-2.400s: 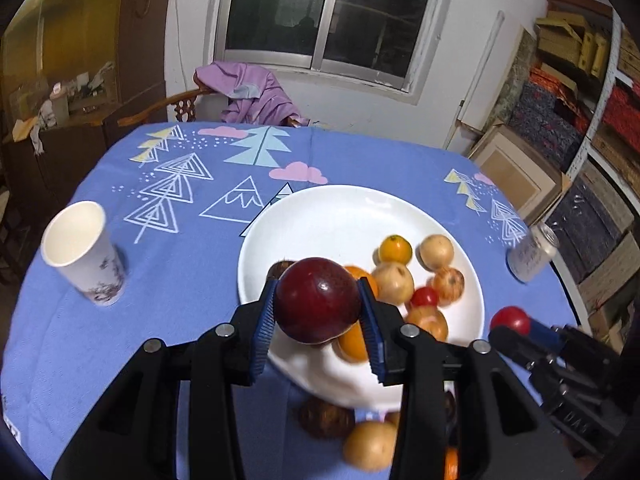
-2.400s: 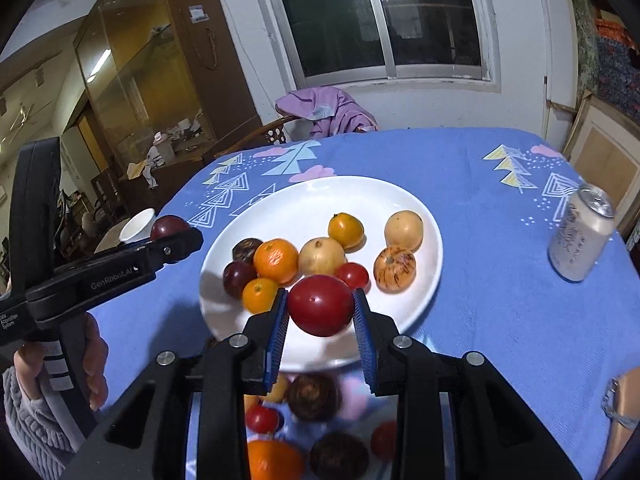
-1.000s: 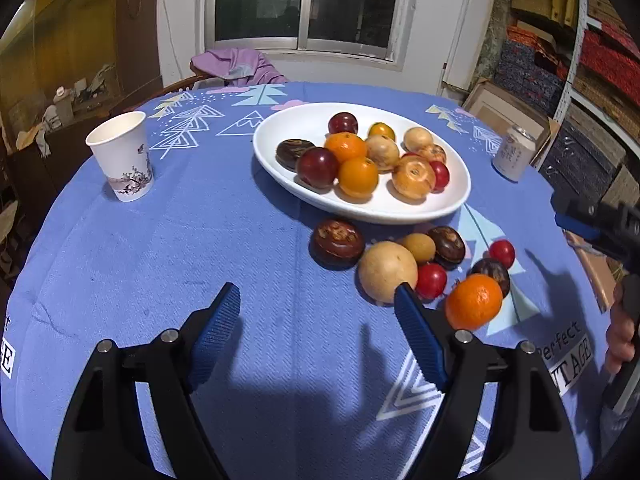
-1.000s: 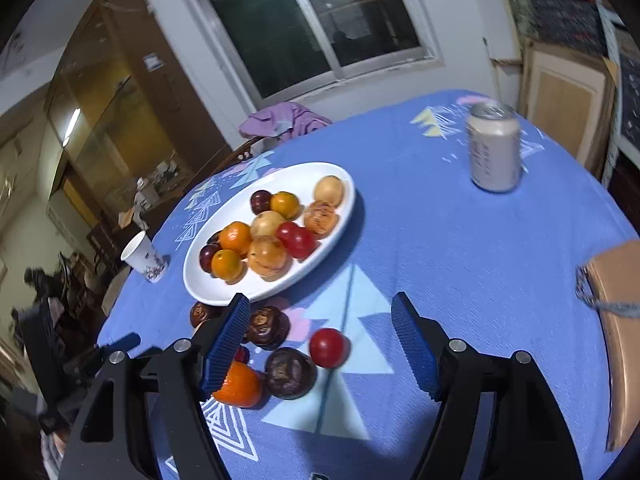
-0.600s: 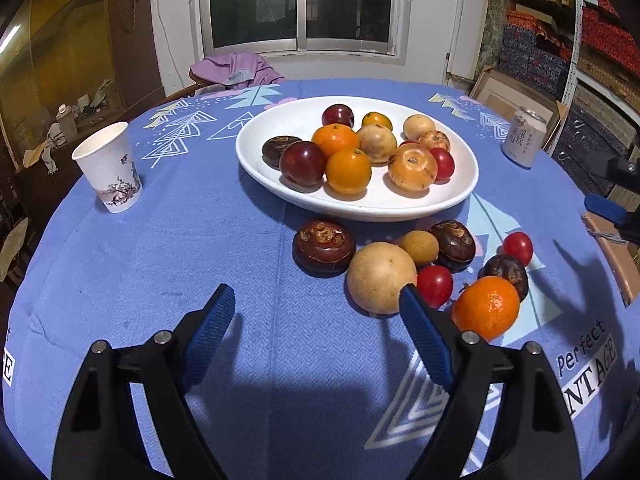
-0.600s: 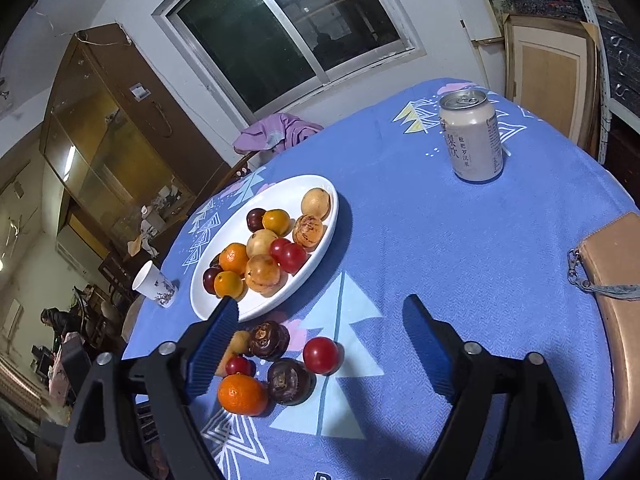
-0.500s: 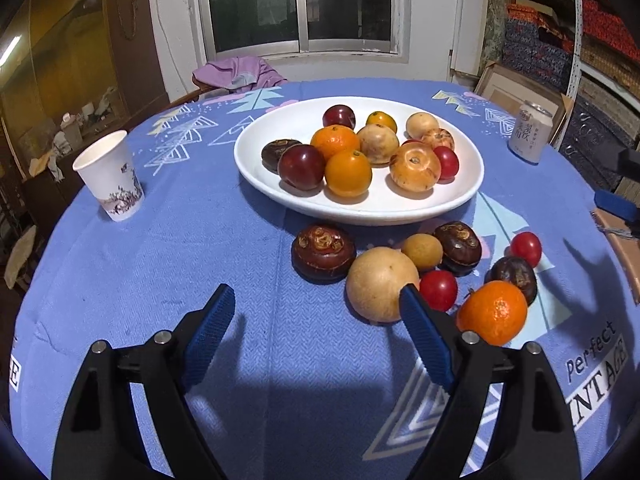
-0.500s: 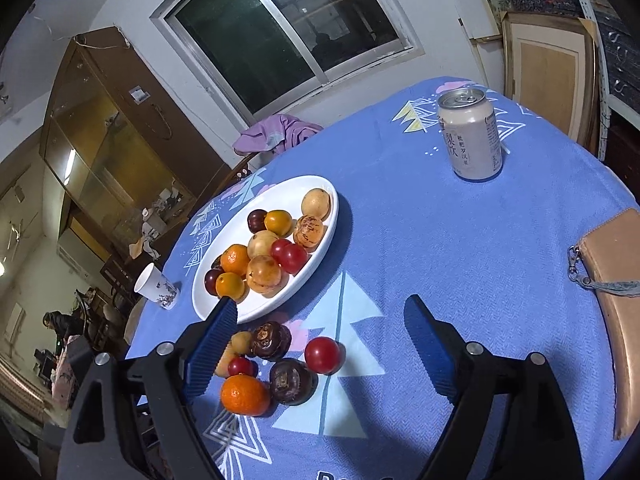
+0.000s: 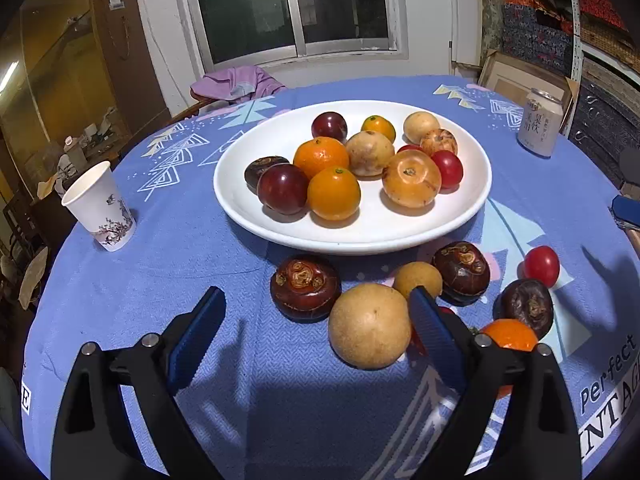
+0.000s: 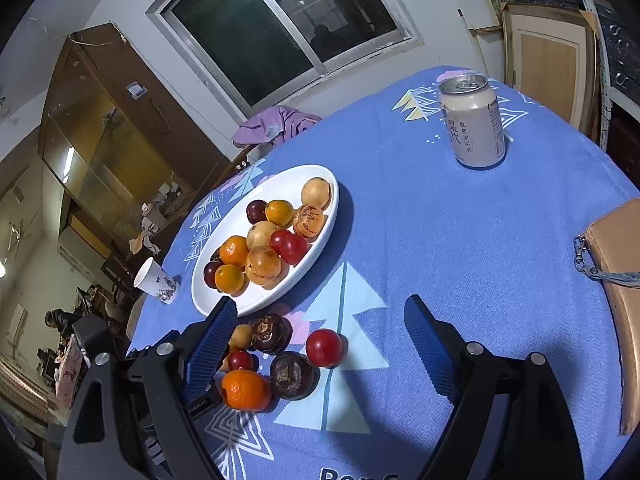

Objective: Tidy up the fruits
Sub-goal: 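Move both open tools back over the remaining fruits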

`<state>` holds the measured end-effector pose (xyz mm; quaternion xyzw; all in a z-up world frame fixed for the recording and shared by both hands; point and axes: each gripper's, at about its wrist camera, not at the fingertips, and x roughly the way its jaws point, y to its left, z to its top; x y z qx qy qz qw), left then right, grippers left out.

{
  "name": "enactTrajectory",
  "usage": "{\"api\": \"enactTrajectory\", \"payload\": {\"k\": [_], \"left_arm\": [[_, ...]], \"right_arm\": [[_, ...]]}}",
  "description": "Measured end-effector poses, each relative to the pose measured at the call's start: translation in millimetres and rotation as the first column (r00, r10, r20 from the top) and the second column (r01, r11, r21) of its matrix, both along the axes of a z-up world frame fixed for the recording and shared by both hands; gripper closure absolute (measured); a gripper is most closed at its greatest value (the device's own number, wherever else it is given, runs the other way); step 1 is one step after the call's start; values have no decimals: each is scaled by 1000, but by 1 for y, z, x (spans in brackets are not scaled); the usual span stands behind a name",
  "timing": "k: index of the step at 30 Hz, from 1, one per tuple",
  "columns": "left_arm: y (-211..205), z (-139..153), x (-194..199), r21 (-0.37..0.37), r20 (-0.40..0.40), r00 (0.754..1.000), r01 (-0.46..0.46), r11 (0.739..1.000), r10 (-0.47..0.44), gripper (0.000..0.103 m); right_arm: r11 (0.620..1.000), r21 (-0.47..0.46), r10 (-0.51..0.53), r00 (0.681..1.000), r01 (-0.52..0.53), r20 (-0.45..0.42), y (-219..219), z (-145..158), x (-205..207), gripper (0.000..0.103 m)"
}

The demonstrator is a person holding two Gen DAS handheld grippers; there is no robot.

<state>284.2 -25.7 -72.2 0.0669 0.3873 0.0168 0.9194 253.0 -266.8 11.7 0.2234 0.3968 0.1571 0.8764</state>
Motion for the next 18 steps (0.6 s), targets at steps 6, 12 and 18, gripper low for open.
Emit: {"api": "enactTrajectory", "payload": {"k": [6, 12, 18], "left_arm": [[12, -4, 2, -50, -44, 999, -2, 999, 0, 6], [41, 0, -23, -42, -57, 997, -45, 998, 43, 6], [74, 9, -46, -63, 1, 990, -142, 988, 143, 7]], "right_arm": [[1000, 3, 2, 1000, -2, -2, 0, 0, 0, 16], [1000, 20, -3, 1000, 3, -1, -3, 1, -1, 16], [1000, 22, 3, 1000, -4, 14, -2, 4, -4, 16]]}}
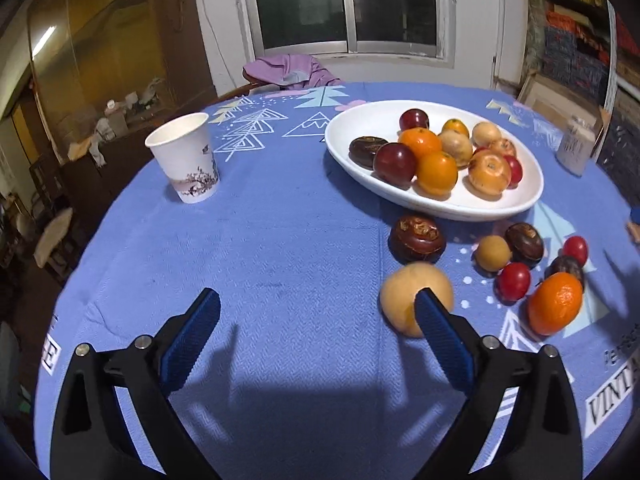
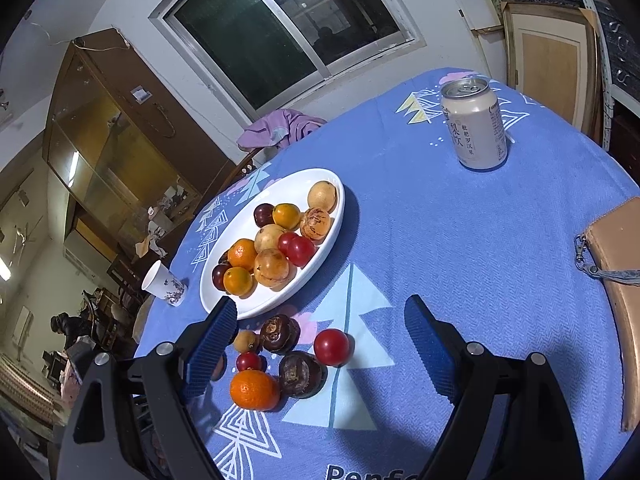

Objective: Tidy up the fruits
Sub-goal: 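Move both open tools back over the remaining fruits, then grasp a pale brown round fruit with the left tool while the right tool grasps a tangerine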

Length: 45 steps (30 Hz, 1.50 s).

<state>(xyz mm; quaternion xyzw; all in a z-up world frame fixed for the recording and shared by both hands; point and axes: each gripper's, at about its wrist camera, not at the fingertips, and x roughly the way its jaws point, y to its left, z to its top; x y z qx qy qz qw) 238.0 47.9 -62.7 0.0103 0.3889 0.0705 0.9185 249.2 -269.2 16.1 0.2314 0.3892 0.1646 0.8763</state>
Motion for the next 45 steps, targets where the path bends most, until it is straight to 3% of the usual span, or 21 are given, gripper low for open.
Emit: {"api": "enactTrajectory", "payload": {"k": [2, 7, 13, 16, 22, 30, 33, 38, 45], "left_arm": [[-2, 2, -1, -33, 11, 1000, 24, 999, -24, 7], [-31, -5, 0, 83, 9, 995, 99, 992, -100, 7], [-45, -10, 8, 108, 4, 989, 148, 983, -149, 8], [-42, -13, 14, 74, -19, 987, 162, 984, -161, 26], [-34, -20, 21, -5, -52, 982, 182, 983, -182, 33], [-31, -27, 32, -97, -92, 970, 215, 972, -224, 56], [-29, -26, 31, -92, -88, 973, 205, 974, -213, 57], [-11, -18, 25, -37, -68, 988, 136, 990, -139, 57], [8, -22, 29, -84, -96, 992, 73, 994, -81, 57]], "right_arm": [[1000, -4, 5, 1000, -5, 3, 1, 0, -1, 16], [1000, -19, 9, 1000, -9, 5, 4, 0, 0, 16], [999, -36, 18, 1000, -18, 1, 8, -2, 0, 16], [998, -48, 28, 1000, -28, 1, 12, -3, 0, 16], [996, -71, 45, 999, -45, -2, 19, -5, 0, 16], [984, -144, 109, 993, -101, 50, 39, 1, -11, 16], [969, -200, 163, 984, -145, 77, 53, 2, -19, 16], [913, -334, 287, 951, -235, 113, 84, 3, -35, 16], [810, -513, 391, 914, -285, 109, 126, -13, -57, 20]]}}
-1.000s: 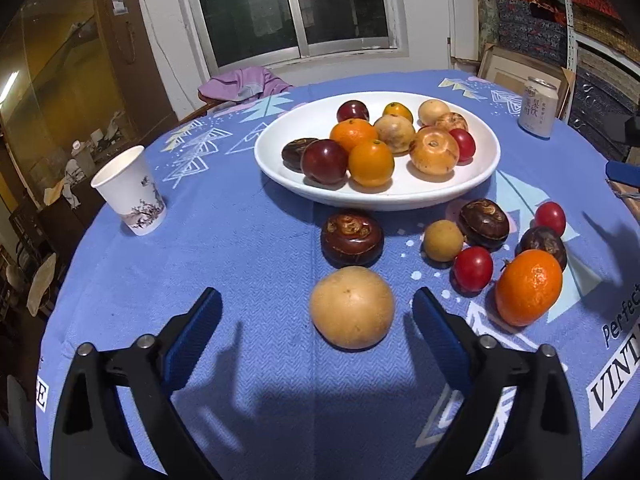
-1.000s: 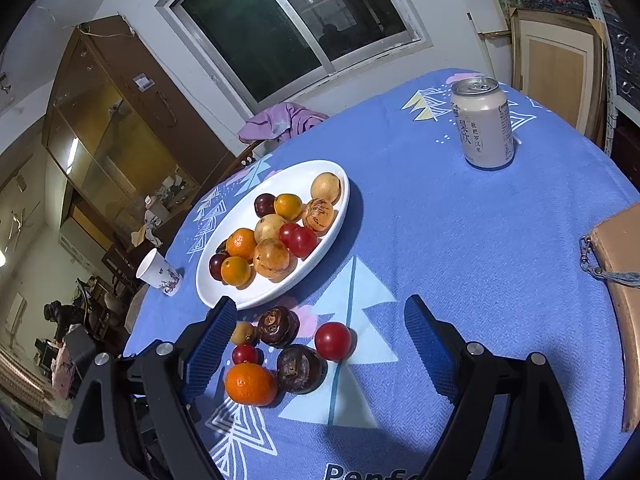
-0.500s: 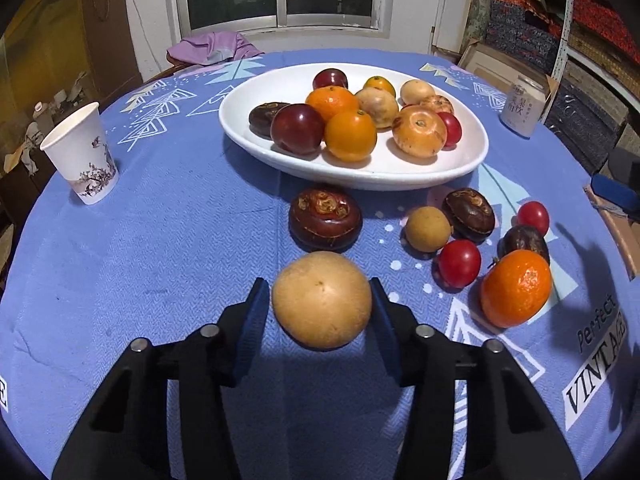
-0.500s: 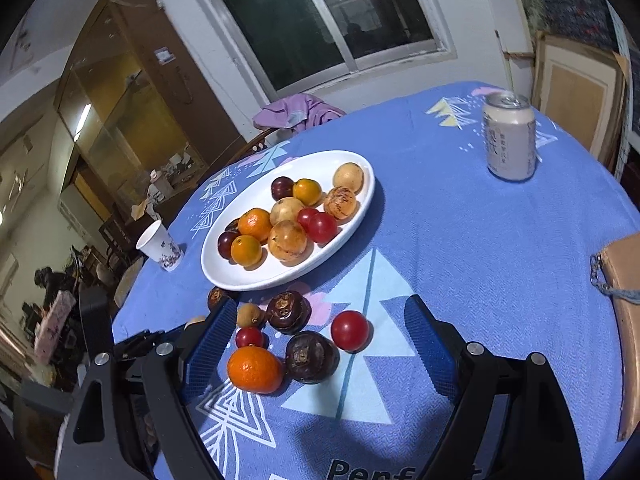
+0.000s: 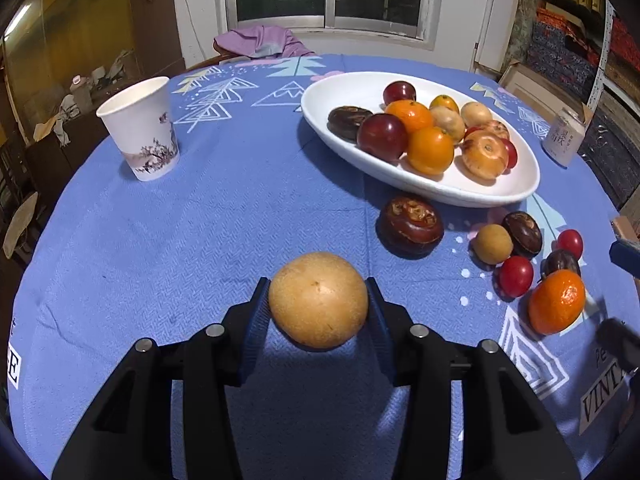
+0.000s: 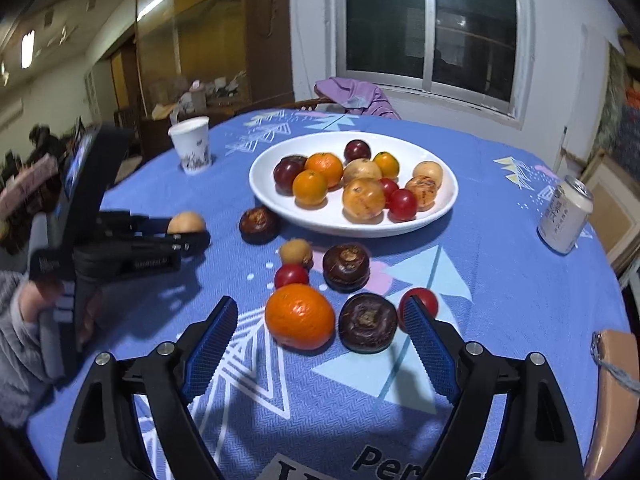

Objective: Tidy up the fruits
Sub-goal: 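Grasp a pale brown round fruit with the left tool while the right tool grasps a tangerine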

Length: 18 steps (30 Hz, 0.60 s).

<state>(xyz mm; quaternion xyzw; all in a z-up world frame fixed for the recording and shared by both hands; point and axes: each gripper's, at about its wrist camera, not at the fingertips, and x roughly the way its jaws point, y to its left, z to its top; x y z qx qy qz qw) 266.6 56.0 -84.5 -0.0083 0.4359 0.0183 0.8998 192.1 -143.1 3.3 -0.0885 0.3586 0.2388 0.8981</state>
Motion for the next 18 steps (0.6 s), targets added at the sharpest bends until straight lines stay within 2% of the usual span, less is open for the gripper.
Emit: {"api": "enactTrajectory", "payload": {"k": [4, 5, 7, 9, 11, 14, 18], "left_arm": [[-5, -3, -1, 34, 0, 1000, 5, 999, -5, 57], [-4, -3, -1, 26, -2, 1000, 5, 1000, -5, 57], [-4, -3, -1, 20, -2, 1000, 2, 1000, -2, 57], [-5, -4, -1, 25, -2, 1000, 2, 1000, -2, 57], [-6, -4, -1, 27, -3, 1000, 2, 1000, -2, 57], [-4, -4, -1, 19, -6, 1000, -2, 1000, 2, 56], [-4, -4, 0, 17, -6, 1000, -3, 1000, 3, 56]], "right_arm": [[999, -46, 29, 1000, -29, 10, 16, -10, -6, 29], [998, -53, 32, 999, -32, 12, 19, -12, -7, 37], [997, -63, 41, 999, -40, 4, 24, -17, -6, 46], [996, -84, 28, 1000, -29, -5, 28, -21, -4, 47], [998, -58, 17, 1000, -17, -11, 25, -20, -1, 51], [999, -49, -11, 999, 9, -45, 23, -24, 8, 53], [998, -56, -16, 999, 14, -40, 26, -25, 9, 53]]}}
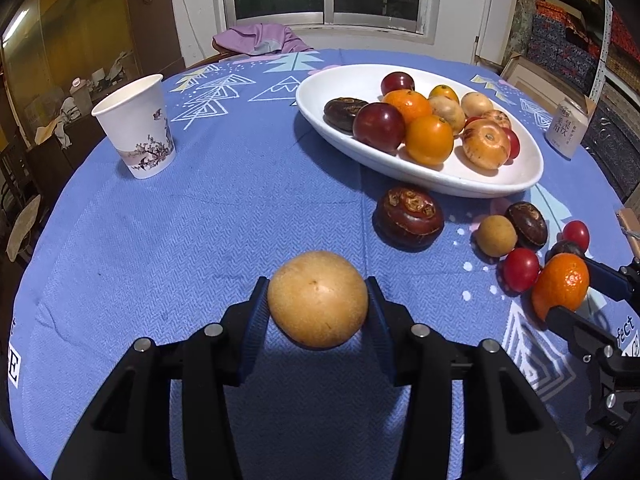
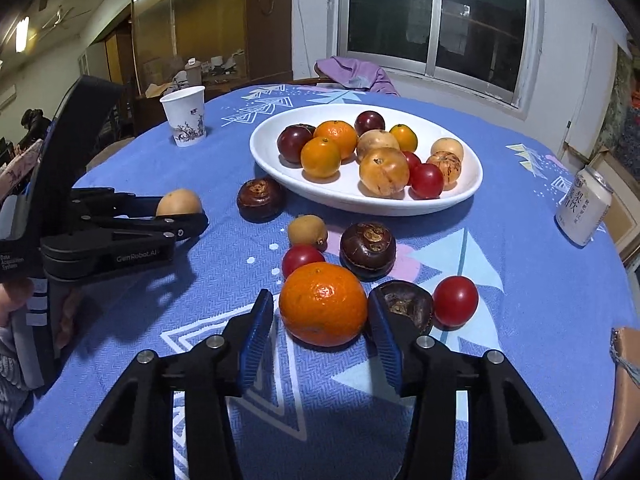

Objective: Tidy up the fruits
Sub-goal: 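Grasp a pale brown round fruit with the left tool while the right tool grasps a tangerine, then carry both held fruits onto the white plate and open both tools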

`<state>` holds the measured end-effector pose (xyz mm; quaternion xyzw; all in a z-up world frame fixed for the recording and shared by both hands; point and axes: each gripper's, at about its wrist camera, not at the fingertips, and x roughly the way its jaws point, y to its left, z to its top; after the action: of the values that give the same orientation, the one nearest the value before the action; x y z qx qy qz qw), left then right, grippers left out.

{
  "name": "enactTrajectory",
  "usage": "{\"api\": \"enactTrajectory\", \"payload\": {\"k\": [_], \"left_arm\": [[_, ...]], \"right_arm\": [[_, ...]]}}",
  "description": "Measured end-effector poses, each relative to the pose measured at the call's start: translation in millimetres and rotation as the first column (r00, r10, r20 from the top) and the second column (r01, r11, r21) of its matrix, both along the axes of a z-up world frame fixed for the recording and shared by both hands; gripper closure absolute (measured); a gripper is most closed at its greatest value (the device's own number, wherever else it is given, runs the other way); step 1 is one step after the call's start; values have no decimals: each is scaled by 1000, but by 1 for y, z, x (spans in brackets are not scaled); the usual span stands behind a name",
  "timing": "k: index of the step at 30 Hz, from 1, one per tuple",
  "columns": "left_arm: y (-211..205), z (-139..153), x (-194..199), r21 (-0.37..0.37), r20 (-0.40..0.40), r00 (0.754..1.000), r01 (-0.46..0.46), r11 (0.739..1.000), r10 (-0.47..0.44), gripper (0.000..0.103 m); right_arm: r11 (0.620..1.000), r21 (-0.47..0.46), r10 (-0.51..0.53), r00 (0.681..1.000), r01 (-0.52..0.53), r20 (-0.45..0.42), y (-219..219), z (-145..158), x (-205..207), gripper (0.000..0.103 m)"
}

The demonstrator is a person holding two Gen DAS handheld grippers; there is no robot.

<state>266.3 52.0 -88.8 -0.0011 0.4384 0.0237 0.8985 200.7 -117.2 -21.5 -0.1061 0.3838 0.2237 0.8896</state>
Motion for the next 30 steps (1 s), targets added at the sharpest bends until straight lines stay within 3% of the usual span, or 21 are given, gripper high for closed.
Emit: {"api": "enactTrajectory", "payload": {"k": [20, 25, 30], "left_arm": [[-7, 9, -10, -21, 40, 999, 33, 999, -32, 57], [-14, 23, -18, -21, 80, 995, 56, 998, -54, 57], [-18, 58, -2, -28, 121, 990, 73, 997, -69, 57]], "right_arm": [[998, 67, 15, 1000, -14, -18, -8, 6, -6, 57], [991, 134, -26, 1000, 23, 18, -26, 26, -5, 57], [975, 211, -79, 997, 73, 19, -46, 51, 15, 57]]}}
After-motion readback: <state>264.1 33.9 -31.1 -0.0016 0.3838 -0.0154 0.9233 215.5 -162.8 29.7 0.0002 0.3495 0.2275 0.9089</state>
